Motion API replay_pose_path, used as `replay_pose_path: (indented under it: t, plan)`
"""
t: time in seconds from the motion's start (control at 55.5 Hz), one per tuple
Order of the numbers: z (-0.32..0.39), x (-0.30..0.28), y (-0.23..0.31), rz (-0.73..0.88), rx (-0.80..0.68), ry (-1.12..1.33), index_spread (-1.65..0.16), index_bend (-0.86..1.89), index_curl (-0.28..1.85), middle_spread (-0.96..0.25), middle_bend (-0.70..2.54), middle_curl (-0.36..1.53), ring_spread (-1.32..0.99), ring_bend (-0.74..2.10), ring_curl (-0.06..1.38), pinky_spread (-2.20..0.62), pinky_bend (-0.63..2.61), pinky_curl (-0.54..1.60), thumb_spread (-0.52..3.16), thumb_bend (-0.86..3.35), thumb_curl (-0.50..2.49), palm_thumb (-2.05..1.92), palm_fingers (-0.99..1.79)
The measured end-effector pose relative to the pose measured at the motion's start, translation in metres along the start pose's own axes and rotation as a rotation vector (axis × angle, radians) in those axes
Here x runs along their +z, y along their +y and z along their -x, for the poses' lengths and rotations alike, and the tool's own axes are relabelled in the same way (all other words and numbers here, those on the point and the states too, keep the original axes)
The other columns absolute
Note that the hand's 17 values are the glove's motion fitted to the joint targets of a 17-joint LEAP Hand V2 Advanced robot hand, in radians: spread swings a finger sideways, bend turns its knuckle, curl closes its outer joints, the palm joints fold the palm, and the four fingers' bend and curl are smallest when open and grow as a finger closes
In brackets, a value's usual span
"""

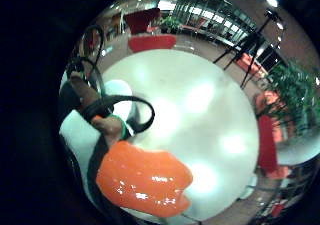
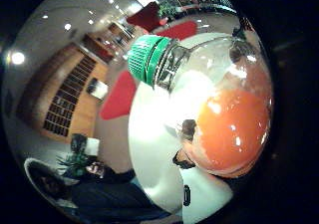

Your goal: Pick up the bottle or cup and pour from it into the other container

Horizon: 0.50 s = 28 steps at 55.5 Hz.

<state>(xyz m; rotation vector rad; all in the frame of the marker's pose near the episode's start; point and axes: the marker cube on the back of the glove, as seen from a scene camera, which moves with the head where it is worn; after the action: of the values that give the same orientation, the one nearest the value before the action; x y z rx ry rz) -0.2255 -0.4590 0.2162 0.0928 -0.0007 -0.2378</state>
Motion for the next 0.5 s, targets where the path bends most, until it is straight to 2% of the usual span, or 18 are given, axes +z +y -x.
replay_pose_path:
  t: [0.18, 0.306, 0.505]
  plan:
    - [0.012, 0.011, -0.023, 0.171, -0.105, 0.356, -0.26, 0.11, 0.27, -0.21, 0.34, 0.46, -0.13, 0.73, 0.4, -0.02, 0.42, 0.37, 0.66, -0.04, 0.5, 0.85, 1.19]
    - [0.027, 0.02, -0.031, 0.234, -0.172, 0.547, -0.26, 0.11, 0.27, -0.21, 0.34, 0.46, -0.13, 0.73, 0.4, -0.02, 0.42, 0.37, 0.66, -0.04, 0.51, 0.85, 1.19]
    - [0.07, 0.043, -0.035, 0.297, -0.275, 0.701, -0.26, 0.12, 0.28, -0.21, 0.35, 0.46, -0.13, 0.73, 0.4, -0.02, 0.41, 0.37, 0.66, -0.04, 0.51, 0.84, 1.2]
